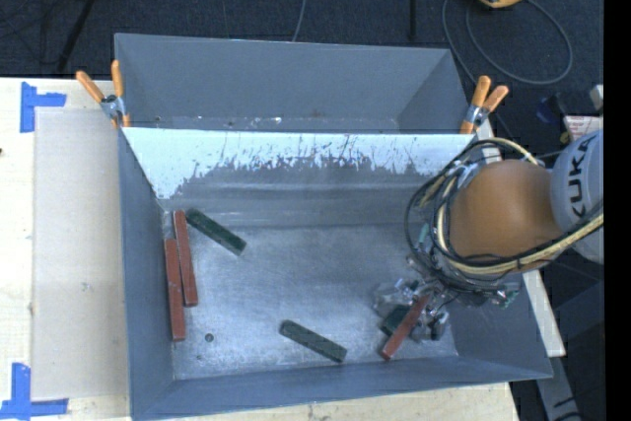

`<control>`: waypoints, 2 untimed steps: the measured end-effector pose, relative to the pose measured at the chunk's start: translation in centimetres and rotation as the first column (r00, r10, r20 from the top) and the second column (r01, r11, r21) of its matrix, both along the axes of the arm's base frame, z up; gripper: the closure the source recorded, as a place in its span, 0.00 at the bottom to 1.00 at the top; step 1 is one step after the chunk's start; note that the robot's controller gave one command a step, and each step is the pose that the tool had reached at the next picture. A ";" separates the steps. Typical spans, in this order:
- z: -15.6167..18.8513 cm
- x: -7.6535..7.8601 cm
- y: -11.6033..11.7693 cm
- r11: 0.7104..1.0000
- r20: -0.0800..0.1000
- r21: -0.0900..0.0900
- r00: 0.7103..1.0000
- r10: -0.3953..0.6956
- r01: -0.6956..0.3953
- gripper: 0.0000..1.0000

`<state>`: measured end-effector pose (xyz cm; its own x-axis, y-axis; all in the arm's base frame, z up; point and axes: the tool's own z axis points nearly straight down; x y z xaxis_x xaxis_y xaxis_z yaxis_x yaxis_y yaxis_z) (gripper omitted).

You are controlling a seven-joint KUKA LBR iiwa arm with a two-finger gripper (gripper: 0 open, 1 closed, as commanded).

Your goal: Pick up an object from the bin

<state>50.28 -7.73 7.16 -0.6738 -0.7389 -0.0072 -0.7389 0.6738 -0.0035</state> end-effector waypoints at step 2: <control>19.1 0.4 0.1 0.998 -0.002 -0.003 0.998 -0.058 0.058 1.00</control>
Offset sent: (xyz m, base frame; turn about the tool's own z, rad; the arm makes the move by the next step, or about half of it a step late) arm 0.0035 -0.0002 0.1884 0.0552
